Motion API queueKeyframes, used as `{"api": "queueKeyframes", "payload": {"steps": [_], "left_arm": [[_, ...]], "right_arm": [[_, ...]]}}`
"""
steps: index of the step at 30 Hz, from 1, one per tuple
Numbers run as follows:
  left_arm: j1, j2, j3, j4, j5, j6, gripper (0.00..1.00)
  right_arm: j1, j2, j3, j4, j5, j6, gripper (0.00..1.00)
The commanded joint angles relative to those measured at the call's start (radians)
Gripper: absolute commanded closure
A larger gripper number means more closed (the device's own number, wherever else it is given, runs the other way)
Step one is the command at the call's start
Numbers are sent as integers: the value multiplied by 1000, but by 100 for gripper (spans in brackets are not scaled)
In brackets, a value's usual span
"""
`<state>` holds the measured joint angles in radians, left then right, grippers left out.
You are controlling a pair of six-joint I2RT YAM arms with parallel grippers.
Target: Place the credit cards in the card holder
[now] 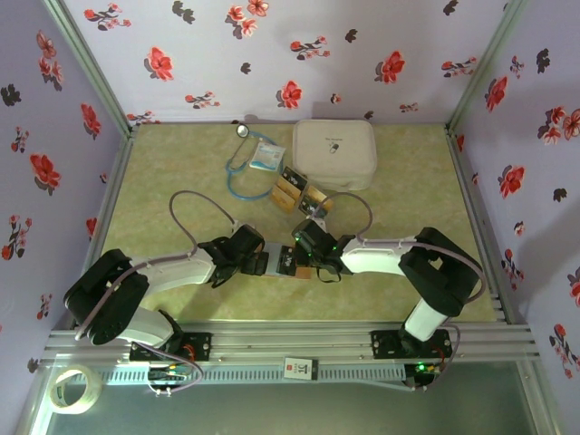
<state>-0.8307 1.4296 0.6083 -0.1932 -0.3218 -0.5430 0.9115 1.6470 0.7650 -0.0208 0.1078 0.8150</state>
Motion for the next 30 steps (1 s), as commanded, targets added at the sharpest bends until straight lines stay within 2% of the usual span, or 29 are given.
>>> {"api": "queueKeyframes", "payload": {"steps": [1, 7, 14, 30], "left_arm": [[7, 13, -17, -14, 0, -6, 0], [7, 7, -21, -15, 1, -9, 0], [7, 1, -32, -17, 1, -11, 0], [7, -7, -22, -28, 2, -3, 0]], "right_arm": [[-3, -18, 14, -2, -12, 12, 100], [-8, -97, 20, -61, 29, -7, 100], [-15, -72, 45, -88, 21, -23, 100], [-19, 6, -20, -5, -12, 18, 100]]}}
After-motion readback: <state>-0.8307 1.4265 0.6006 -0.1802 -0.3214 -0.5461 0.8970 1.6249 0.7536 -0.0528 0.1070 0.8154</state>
